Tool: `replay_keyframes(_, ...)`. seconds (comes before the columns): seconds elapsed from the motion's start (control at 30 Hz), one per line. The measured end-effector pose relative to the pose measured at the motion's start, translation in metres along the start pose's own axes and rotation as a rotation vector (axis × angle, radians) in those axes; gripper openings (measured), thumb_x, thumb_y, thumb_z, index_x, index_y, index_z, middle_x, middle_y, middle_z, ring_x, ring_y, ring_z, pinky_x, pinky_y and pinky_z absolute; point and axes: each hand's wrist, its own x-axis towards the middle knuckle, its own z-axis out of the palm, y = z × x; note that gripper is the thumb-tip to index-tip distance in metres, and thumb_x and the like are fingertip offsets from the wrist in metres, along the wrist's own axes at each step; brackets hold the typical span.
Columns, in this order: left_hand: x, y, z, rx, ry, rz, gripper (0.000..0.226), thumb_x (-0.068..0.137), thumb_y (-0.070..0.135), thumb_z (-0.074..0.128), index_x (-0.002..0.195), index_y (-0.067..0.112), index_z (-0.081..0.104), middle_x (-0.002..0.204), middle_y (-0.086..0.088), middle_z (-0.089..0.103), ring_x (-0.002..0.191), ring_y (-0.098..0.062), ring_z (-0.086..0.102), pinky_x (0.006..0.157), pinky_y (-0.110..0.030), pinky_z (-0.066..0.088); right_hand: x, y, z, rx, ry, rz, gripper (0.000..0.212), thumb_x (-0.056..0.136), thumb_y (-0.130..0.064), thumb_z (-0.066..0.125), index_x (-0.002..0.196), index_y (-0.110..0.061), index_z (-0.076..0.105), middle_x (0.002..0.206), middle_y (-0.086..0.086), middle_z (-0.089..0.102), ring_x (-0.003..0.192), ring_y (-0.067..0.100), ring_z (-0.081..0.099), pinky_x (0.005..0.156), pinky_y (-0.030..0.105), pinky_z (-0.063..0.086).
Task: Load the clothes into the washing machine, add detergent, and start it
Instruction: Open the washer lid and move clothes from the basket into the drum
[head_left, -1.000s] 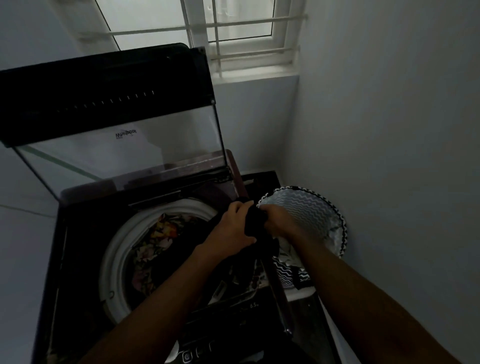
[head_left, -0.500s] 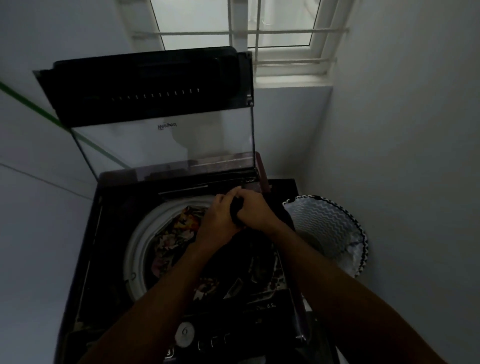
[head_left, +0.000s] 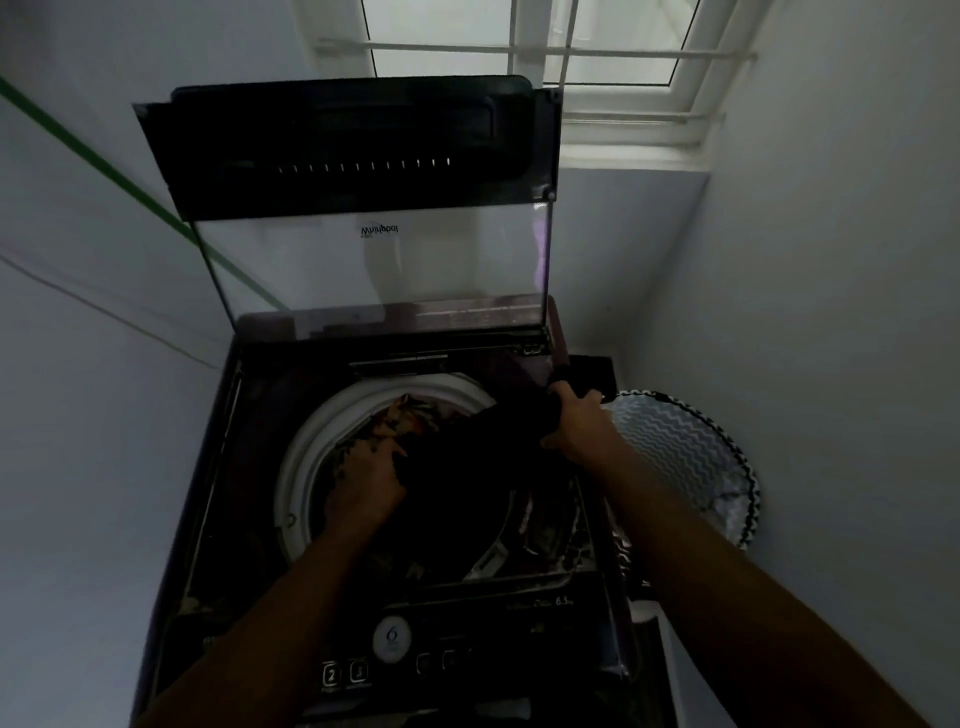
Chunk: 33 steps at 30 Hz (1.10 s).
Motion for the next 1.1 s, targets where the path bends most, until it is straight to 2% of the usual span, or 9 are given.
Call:
replay_keyframes(0.1,-0.007,0.015,0.003,0.145,-0.08,0.083,0.061,0.073,0.048,0.06,0.129,0.025,0.05,0.137,-0.01,0.042,0.127,-0.033,0.042,0.107,-0.044,0.037,-0.003,-0.015,0.012,-0.073,0.25,-0.012,0.025,0.092,-0.018,0.052,0.117,-0.018,0.048,0.118,0.02,0.043,0.105,0.041,0.05,0.084,0.047,0.051)
replay_keyframes(0.27,-0.002,0.042,-0.003,-0.174,-0.046,0.218,0.085,0.069,0.04,0.079,0.142,0.028,0.037,0.145,-0.009,0.035,0.134,-0.029,0.036,0.112,-0.042,0.034,-0.008,-0.039,0.012,-0.108,0.417,-0.075,0.02,0.092,-0.008,0.047,0.112,-0.01,0.05,0.115,0.019,0.048,0.104,0.038,0.05,0.078,0.043,0.05)
replay_keyframes(0.47,0.012,0.059,-0.015,-0.402,0.09,0.31,0.077,0.084,0.029,0.07,0.15,0.015,0.032,0.148,-0.011,0.041,0.134,-0.022,0.04,0.114,-0.036,0.031,-0.015,-0.104,0.016,0.418,0.059,-0.441,0.022,0.079,0.002,0.057,0.099,-0.006,0.06,0.1,0.015,0.063,0.09,0.029,0.061,0.076,0.03,0.047)
replay_keyframes(0.57,0.016,0.042,-0.017,-0.378,0.027,0.226,0.058,0.089,0.04,0.057,0.142,0.019,0.046,0.141,-0.007,0.05,0.128,-0.02,0.049,0.11,-0.037,0.039,-0.012,-0.119,0.037,0.373,-0.211,-0.508,0.045,0.076,-0.006,0.07,0.12,-0.009,0.061,0.119,0.01,0.064,0.109,0.023,0.06,0.09,0.026,0.045)
replay_keyframes(0.67,0.013,0.01,-0.009,-0.084,-0.1,0.17,0.036,0.089,0.036,0.059,0.121,0.018,0.061,0.12,-0.001,0.061,0.108,-0.021,0.06,0.086,-0.03,0.049,-0.001,-0.115,0.054,0.267,-0.228,-0.467,0.055,0.078,-0.016,0.072,0.129,-0.012,0.052,0.121,0.01,0.062,0.111,0.026,0.058,0.087,0.025,0.045)
replay_keyframes(0.8,0.021,-0.026,0.011,-0.038,-0.193,-0.017,0.072,0.073,0.068,0.053,0.133,0.029,0.053,0.132,-0.004,0.054,0.118,-0.025,0.055,0.098,-0.041,0.049,0.013,-0.112,0.079,0.065,-0.298,-0.455,0.094,0.068,-0.037,0.082,0.146,-0.028,0.03,0.144,0.014,0.041,0.131,0.034,0.041,0.104,0.046,0.043)
replay_keyframes(0.9,0.025,-0.027,0.019,0.08,-0.066,0.066,0.088,0.076,0.058,0.058,0.151,0.027,0.024,0.146,-0.008,0.039,0.13,-0.025,0.042,0.11,-0.045,0.036,0.012,-0.122,0.096,-0.171,-0.477,-0.462,0.118,0.065,-0.049,0.082,0.15,-0.042,0.0,0.16,0.015,-0.002,0.142,0.047,0.01,0.107,0.07,0.024)
replay_keyframes(0.97,0.032,-0.027,0.016,0.09,0.009,0.154,0.091,0.076,0.045,0.063,0.152,0.035,0.013,0.152,-0.01,0.03,0.135,-0.029,0.036,0.111,-0.05,0.033,0.016,-0.132,0.111,-0.274,-0.528,-0.434,0.12,0.07,-0.051,0.079,0.149,-0.041,-0.011,0.159,0.011,-0.019,0.143,0.05,-0.004,0.103,0.078,0.013)
replay_keyframes(1.1,0.049,-0.043,0.02,0.235,-0.063,0.288,0.069,0.084,0.036,0.065,0.146,0.035,0.035,0.16,-0.011,0.02,0.137,-0.036,0.035,0.113,-0.051,0.031,0.034,-0.15,0.144,-0.354,-0.583,-0.33,0.105,0.083,-0.054,0.065,0.152,-0.034,-0.012,0.158,0.008,-0.025,0.143,0.05,-0.012,0.1,0.081,0.009)
